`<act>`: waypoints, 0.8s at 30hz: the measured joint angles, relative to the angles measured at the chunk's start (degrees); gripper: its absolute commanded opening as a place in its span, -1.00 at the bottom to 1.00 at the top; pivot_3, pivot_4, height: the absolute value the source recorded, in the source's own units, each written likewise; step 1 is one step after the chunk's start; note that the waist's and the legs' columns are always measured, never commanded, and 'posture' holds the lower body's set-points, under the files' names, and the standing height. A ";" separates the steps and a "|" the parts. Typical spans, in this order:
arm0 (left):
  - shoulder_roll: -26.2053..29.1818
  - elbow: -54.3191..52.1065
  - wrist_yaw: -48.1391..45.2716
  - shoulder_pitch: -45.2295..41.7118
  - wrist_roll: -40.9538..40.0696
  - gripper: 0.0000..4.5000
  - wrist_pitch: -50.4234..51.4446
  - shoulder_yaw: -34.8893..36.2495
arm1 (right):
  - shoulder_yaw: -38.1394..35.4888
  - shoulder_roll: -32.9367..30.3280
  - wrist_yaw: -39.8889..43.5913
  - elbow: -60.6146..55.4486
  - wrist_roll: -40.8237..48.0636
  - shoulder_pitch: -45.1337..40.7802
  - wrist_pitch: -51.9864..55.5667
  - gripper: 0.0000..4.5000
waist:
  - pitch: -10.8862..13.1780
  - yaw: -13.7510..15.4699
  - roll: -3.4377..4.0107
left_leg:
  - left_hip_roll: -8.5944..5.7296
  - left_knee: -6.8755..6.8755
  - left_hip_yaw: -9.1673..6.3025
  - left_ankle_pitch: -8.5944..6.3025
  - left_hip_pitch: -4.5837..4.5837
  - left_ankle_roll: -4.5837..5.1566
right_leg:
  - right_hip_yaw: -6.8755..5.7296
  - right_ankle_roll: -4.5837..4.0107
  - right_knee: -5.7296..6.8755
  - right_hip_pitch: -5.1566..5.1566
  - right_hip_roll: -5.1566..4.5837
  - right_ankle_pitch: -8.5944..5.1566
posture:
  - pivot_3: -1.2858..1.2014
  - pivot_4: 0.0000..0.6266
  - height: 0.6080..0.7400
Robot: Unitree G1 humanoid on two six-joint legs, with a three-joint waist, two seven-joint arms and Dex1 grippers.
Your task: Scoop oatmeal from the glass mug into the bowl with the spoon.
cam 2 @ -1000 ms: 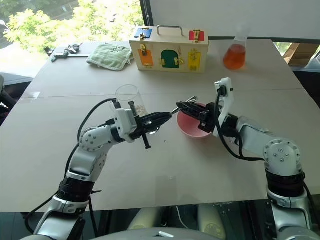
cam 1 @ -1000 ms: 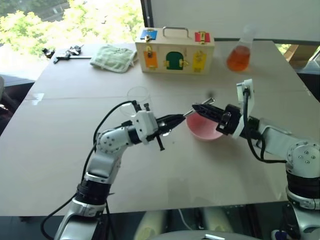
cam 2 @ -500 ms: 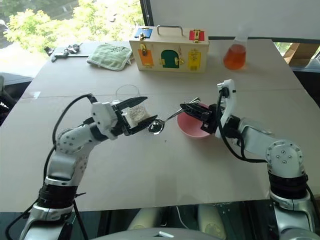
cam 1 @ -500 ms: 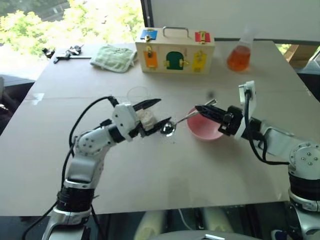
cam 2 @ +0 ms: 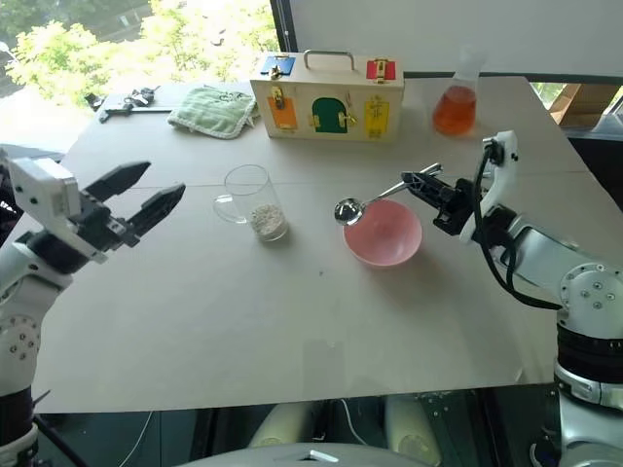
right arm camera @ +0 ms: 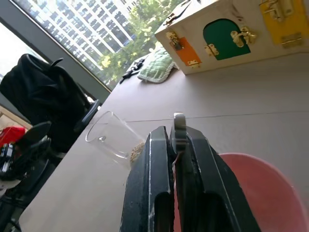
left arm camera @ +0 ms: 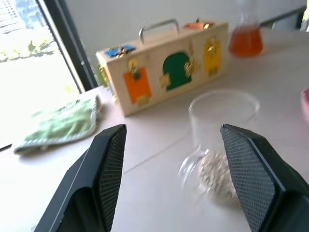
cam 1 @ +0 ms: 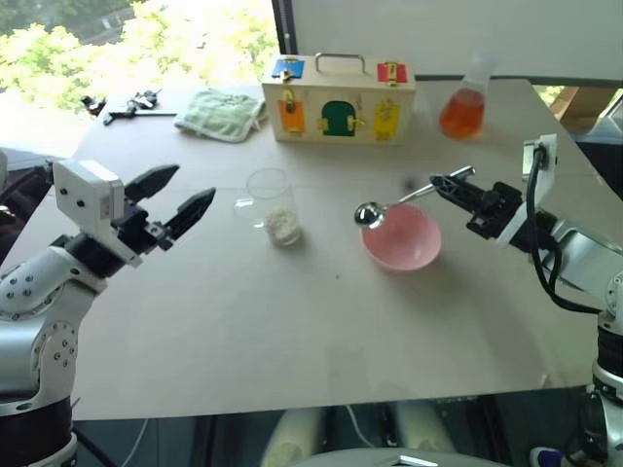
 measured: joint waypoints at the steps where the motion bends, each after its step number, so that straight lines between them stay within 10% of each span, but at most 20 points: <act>1: -0.28 1.00 -0.22 0.81 2.50 0.42 -2.67 -0.68 | 0.01 0.16 -0.92 0.61 -0.17 -0.76 -0.04 -1.00 | 0.00 0.19 0.00 | 0.00 0.00 -0.01 0.00 0.00 0.00 | -0.02 0.00 0.00 0.00 -0.01 0.00 | 0.03 -0.52 1.00; 9: -6.71 11.52 7.14 -2.22 23.27 0.42 -23.44 -10.98 | -0.05 4.96 -14.08 3.67 2.81 -5.46 -2.23 -1.00 | 0.00 0.80 0.01 | -0.01 -0.04 0.00 -0.01 -0.10 0.01 | -0.01 0.00 -0.01 -0.08 -0.03 0.01 | 0.03 -0.52 1.00; 24: -9.51 27.61 11.10 -14.41 29.58 0.42 -30.30 -17.47 | -1.27 4.30 -21.54 3.02 11.33 -5.91 -4.24 -1.00 | -0.01 -0.31 0.00 | -0.02 0.00 0.16 -0.01 -0.15 0.02 | 0.11 0.00 0.42 -0.31 -0.04 0.00 | 0.03 -0.52 1.00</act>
